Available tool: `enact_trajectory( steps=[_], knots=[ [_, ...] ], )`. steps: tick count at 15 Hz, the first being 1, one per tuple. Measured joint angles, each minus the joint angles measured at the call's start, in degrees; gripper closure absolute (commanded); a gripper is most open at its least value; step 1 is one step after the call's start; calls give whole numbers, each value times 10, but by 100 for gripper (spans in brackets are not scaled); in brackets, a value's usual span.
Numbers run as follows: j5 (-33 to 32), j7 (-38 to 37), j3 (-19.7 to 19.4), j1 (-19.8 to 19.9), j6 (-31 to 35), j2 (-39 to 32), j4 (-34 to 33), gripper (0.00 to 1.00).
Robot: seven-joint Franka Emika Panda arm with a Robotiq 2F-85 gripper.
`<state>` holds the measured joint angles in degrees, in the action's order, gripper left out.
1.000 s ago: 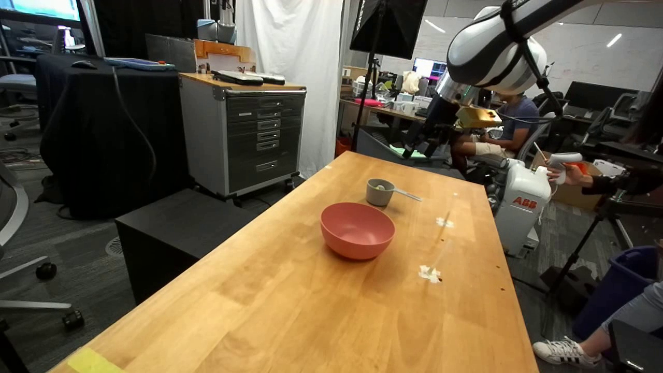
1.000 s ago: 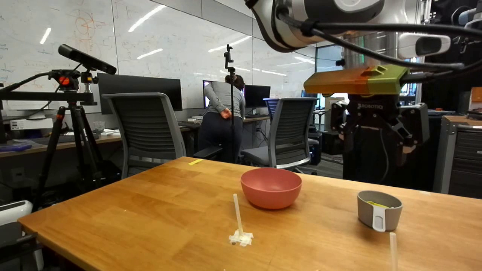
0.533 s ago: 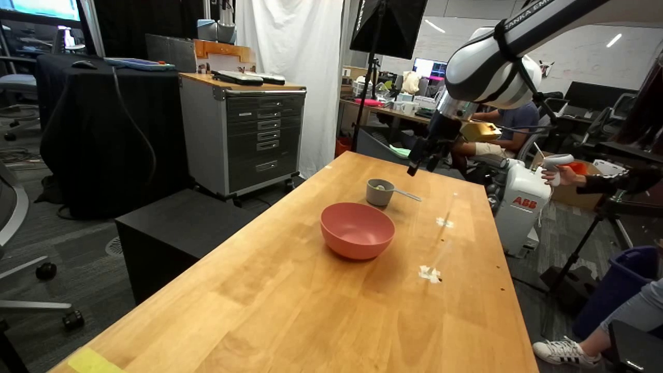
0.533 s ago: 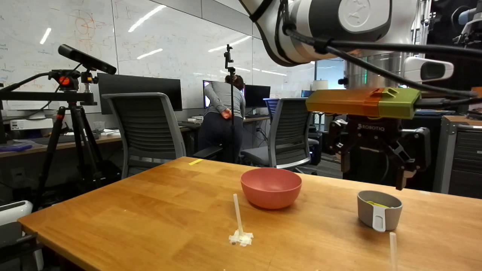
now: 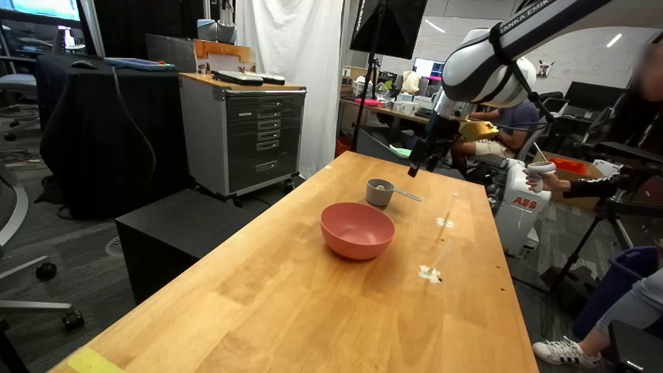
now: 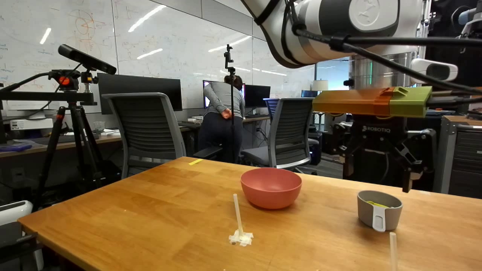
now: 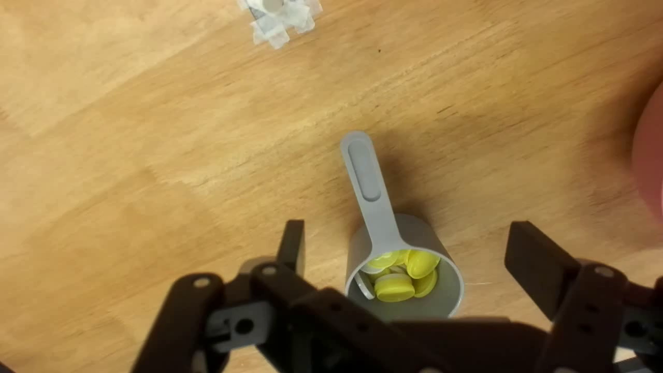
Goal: Pour the contents from the grey object into the bowl.
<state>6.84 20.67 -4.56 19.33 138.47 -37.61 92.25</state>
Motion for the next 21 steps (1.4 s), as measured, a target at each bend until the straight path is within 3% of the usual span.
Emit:
enact_trajectory(
  steps=[12, 21],
  knots=[
    [-19, 0, -1, 1, -6, -119, -116, 0],
    [-42, 0, 5, -7, -22, -140, -128, 0]
  ],
)
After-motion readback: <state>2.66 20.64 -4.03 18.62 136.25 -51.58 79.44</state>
